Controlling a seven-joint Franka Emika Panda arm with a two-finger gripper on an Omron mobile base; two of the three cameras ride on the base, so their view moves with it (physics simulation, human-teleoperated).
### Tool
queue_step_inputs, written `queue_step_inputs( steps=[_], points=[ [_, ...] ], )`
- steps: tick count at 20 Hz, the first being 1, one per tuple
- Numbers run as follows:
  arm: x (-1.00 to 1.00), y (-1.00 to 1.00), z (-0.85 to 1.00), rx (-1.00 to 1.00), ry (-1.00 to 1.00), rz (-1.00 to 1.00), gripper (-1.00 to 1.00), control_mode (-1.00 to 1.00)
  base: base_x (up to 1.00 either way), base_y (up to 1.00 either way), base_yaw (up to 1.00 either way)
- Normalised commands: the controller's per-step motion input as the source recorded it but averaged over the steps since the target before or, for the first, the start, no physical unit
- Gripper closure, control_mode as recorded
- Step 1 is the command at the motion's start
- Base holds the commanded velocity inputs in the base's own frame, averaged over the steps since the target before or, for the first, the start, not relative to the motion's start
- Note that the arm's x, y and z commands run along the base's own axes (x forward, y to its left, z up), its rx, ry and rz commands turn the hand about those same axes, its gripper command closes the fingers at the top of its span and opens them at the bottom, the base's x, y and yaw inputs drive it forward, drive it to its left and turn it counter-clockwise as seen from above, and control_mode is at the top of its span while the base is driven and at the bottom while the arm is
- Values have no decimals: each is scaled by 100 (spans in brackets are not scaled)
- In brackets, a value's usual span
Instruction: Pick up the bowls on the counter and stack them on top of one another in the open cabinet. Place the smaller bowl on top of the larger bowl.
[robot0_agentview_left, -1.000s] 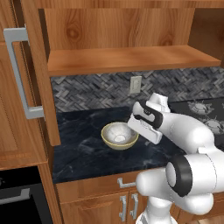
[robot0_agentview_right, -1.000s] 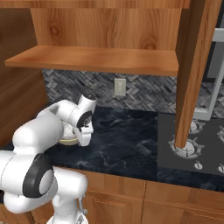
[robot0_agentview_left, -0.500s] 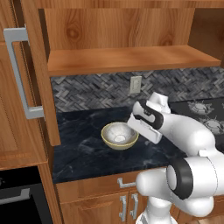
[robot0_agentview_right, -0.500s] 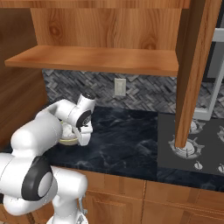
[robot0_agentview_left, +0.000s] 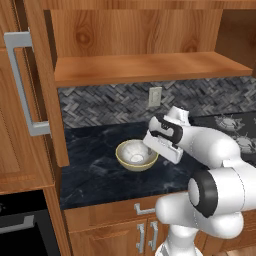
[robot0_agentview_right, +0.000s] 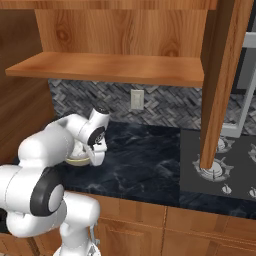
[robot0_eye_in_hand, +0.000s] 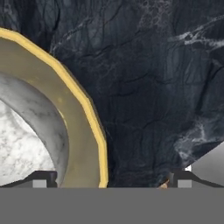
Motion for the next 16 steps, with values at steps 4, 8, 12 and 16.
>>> queue_step_inputs(
  steps=[4, 8, 12, 16],
  points=[
    [14, 6, -6, 0, 0, 5, -100, -100, 0, 0, 0],
    [16, 4, -14, 0, 2, 5, -100, -100, 0, 0, 0],
    [19, 3, -20, 0, 5, 4, -100, -100, 0, 0, 0],
    [21, 5, -23, 0, 6, 4, -100, -100, 0, 0, 0]
  ],
)
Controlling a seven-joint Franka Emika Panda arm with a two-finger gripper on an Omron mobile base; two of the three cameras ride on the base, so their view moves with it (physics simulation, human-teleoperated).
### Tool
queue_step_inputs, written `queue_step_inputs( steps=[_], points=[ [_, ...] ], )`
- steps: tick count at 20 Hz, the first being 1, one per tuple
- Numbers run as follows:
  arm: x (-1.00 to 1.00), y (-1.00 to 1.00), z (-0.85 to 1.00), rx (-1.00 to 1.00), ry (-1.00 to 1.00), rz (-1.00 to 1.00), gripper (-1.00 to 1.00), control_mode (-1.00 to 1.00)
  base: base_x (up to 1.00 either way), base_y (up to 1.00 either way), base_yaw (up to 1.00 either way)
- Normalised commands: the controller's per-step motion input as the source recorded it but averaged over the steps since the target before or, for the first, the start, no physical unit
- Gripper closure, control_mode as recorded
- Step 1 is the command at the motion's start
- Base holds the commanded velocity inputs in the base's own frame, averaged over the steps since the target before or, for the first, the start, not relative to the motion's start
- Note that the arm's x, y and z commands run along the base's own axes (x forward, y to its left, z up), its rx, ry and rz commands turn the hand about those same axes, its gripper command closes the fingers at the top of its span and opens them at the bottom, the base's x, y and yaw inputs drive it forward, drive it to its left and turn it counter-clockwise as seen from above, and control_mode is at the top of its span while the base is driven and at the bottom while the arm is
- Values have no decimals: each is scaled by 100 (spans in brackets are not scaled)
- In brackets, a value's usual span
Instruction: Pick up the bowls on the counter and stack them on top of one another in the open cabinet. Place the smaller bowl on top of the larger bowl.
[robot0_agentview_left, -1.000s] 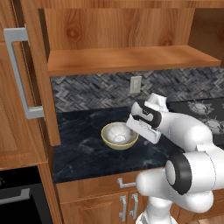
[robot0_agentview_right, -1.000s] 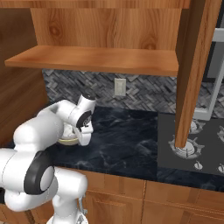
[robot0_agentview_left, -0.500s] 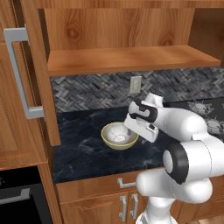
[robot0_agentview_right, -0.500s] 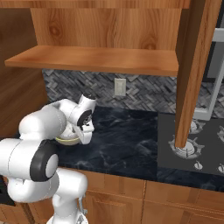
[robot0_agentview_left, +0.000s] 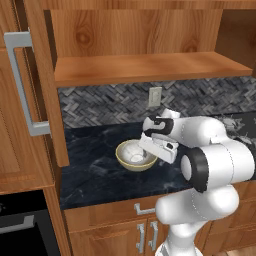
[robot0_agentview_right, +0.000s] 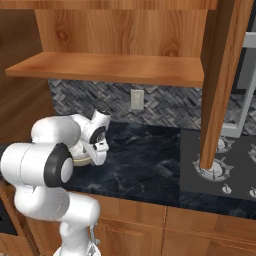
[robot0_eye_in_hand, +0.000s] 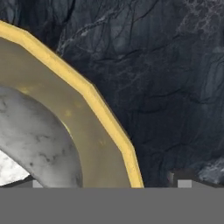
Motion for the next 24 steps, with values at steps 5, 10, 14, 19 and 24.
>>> queue_step_inputs(
  steps=[5, 10, 14, 19, 24],
  points=[
    [20, 5, -19, 0, 5, 4, -100, -100, 0, 0, 0],
    [12, 6, -14, 0, 4, 5, -100, -100, 0, 0, 0],
    [0, 4, -15, 0, 0, 4, 100, -100, 0, 0, 0],
    [-1, 8, -12, 0, 2, 1, 100, -100, 0, 0, 0],
    [-3, 4, -7, 0, 2, 3, 100, -100, 0, 0, 0]
  ],
)
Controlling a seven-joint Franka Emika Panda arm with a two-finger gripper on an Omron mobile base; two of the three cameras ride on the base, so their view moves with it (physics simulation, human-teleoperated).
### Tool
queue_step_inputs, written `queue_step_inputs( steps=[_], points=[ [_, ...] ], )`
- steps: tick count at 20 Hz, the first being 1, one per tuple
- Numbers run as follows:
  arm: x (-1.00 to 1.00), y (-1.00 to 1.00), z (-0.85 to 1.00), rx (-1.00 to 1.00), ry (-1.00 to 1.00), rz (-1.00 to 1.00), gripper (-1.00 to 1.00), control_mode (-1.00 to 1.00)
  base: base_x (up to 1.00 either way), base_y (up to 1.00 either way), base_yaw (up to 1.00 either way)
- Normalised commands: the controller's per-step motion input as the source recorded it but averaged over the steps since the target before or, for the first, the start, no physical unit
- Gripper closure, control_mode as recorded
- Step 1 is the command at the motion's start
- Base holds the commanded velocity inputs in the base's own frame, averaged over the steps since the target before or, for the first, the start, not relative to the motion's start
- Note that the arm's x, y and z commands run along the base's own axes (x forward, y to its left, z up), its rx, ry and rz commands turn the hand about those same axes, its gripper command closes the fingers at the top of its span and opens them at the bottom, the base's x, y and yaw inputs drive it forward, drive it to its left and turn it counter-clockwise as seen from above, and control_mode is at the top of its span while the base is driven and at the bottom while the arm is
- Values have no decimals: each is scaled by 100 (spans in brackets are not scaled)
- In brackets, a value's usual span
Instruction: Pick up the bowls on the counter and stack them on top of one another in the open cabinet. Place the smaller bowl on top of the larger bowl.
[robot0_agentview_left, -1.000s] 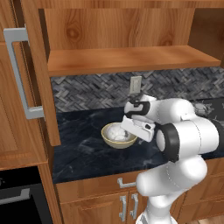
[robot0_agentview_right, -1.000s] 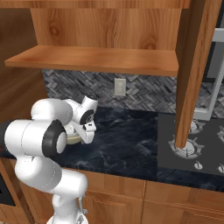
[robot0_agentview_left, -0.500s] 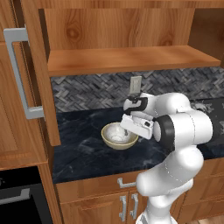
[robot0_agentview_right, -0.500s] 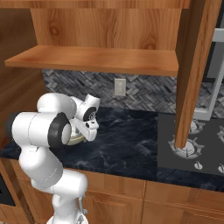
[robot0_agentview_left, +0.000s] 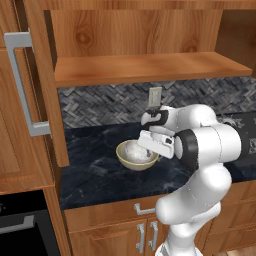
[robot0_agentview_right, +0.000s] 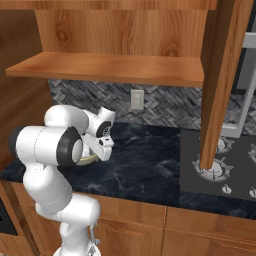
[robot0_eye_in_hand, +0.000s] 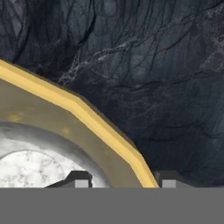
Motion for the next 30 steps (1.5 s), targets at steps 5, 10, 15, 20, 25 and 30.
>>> queue_step_inputs(
  steps=[5, 10, 15, 20, 25, 30],
  points=[
    [-5, 9, 0, 2, 0, 4, 100, -100, 0, 0, 0],
    [-14, 7, 7, 2, 0, 4, 100, -100, 0, 0, 0],
    [-27, 0, 22, 2, -1, 3, 100, -100, 0, 0, 0],
    [-33, 0, 27, 3, -4, 2, 100, -100, 0, 0, 0],
    [-35, 0, 29, 4, -7, 2, 100, -100, 0, 0, 0],
    [-31, 0, 37, 3, -8, 1, 100, -100, 0, 0, 0]
  ],
)
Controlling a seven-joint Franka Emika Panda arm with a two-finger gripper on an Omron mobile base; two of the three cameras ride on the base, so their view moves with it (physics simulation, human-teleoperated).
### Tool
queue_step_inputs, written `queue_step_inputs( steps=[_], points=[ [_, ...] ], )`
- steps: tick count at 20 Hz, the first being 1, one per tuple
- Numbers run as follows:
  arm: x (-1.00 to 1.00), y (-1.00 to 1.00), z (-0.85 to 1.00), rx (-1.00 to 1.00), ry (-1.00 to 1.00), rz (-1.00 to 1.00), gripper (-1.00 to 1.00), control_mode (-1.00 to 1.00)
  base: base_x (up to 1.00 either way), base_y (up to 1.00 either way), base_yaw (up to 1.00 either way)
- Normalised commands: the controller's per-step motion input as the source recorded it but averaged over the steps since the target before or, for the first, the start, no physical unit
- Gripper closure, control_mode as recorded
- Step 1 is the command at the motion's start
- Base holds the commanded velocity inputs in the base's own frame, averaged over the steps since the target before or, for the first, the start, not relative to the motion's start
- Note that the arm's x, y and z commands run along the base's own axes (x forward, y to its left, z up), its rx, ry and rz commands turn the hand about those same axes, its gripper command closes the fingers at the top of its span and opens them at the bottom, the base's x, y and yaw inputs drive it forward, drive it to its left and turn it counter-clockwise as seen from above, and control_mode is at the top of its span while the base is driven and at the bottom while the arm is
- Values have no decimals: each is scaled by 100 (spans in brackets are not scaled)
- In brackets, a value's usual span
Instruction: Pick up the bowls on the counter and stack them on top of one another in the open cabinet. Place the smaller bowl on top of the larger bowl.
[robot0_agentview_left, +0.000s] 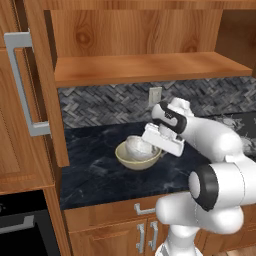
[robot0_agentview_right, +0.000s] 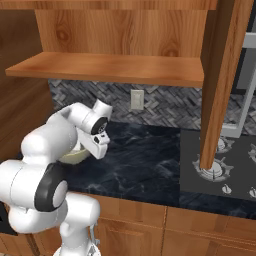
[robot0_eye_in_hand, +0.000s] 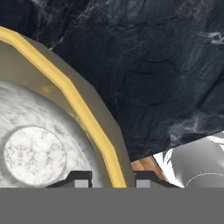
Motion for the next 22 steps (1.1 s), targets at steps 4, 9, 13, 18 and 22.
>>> queue_step_inputs(
  steps=[4, 9, 13, 18, 22],
  points=[
    [-31, -2, 51, 1, -10, 0, 100, -100, 0, 0, 0],
    [-25, -16, 63, 0, -9, 0, 100, -100, 0, 0, 0],
    [-22, -20, 65, 0, -8, 0, 100, -100, 0, 0, 0],
    [-25, -20, 61, 0, -7, 0, 100, -100, 0, 0, 0],
    [-26, -14, 61, 0, -8, 0, 100, -100, 0, 0, 0]
  ],
)
